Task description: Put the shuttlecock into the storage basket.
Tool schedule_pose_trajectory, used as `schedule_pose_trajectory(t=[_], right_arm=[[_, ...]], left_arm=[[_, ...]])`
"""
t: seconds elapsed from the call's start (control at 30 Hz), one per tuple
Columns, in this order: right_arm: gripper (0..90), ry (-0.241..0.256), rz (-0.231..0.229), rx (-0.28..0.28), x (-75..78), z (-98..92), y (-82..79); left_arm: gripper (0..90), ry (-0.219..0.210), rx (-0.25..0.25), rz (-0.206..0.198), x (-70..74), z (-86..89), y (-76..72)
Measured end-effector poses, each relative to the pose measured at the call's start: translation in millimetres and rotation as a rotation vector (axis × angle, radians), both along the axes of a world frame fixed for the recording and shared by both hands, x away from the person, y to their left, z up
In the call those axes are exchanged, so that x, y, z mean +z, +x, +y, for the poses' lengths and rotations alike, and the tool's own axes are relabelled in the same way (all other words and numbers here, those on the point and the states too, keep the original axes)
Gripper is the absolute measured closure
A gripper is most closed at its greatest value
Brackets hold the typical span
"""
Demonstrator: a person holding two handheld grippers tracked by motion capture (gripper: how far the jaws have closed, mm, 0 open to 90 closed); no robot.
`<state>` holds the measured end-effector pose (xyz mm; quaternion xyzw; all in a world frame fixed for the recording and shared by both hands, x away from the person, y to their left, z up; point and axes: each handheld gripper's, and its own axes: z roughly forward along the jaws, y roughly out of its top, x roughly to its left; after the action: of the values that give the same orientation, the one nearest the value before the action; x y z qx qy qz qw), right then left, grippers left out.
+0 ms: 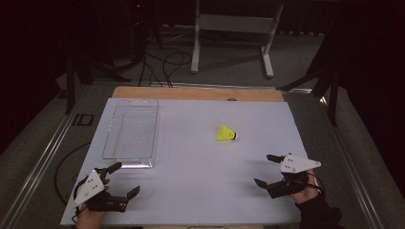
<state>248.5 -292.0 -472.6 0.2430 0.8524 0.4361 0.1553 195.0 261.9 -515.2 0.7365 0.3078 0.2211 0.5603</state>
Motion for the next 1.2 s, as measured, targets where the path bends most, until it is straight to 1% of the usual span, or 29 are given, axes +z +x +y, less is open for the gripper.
schedule_pose_trajectory(t=[0.13,0.17,0.23,0.27,0.33,0.37,0.4,0.43,0.5,0.57,0.7,0.8,0.83,0.9,1.03,1.13,1.2], right_arm=[[7.6,-0.039,0.048,0.027,4.4,0.8,7.3],[7.6,-0.052,0.045,0.028,5.1,1.2,8.4],[7.6,-0.069,0.068,0.053,5.7,2.2,11.0],[7.6,-0.085,0.065,0.054,5.7,2.9,12.1],[7.7,-0.100,0.106,0.089,4.9,4.2,14.9],[7.7,-0.110,0.108,0.099,4.3,5.0,16.0],[7.7,-0.120,0.134,0.118,3.1,5.9,17.5],[7.7,-0.124,0.149,0.126,2.2,6.2,18.6],[7.7,-0.146,0.151,0.127,0.0,6.9,20.6],[7.7,-0.154,0.152,0.129,-1.8,7.7,21.6],[7.7,-0.168,0.180,0.153,-4.1,8.8,24.8],[7.8,-0.182,0.227,0.176,-5.4,9.9,27.6],[7.8,-0.190,0.250,0.185,-5.9,10.6,29.0],[7.8,-0.210,0.275,0.194,-6.8,11.5,31.6],[7.8,-0.249,0.342,0.213,-7.9,13.4,36.7],[7.8,-0.296,0.354,0.209,-7.3,15.7,39.3],[7.8,-0.319,0.349,0.205,-5.9,16.5,41.4]], left_arm=[[0.4,0.003,-0.002,0.004,-0.6,-0.3,0.5],[0.4,0.003,-0.003,0.005,-0.6,-0.4,0.5],[0.4,0.004,-0.002,0.004,-0.6,-0.2,0.4],[0.4,0.001,-0.002,0.004,-0.6,-0.1,0.4],[0.4,0.001,-0.002,0.006,-0.7,0.0,0.5],[0.4,0.003,-0.004,0.006,-0.9,-0.1,0.5],[0.4,0.002,-0.006,0.006,-0.9,-0.4,0.6],[0.4,0.006,-0.006,0.006,-0.8,-0.5,0.5],[0.4,0.006,-0.008,0.007,-0.7,-0.6,0.3],[0.4,0.007,-0.008,0.008,-0.8,-0.7,0.3],[0.4,0.009,-0.009,0.008,-0.9,-0.9,0.4],[0.4,0.010,-0.010,0.009,-0.8,-1.1,0.3],[0.4,0.010,-0.010,0.009,-0.8,-1.0,0.3],[0.4,0.007,-0.010,0.009,-0.7,-1.1,0.3],[0.4,0.010,-0.011,0.008,-0.6,-1.3,0.0],[0.4,0.011,-0.011,0.007,-0.5,-1.2,0.1],[0.4,0.010,-0.011,0.008,-0.6,-1.3,0.1]])
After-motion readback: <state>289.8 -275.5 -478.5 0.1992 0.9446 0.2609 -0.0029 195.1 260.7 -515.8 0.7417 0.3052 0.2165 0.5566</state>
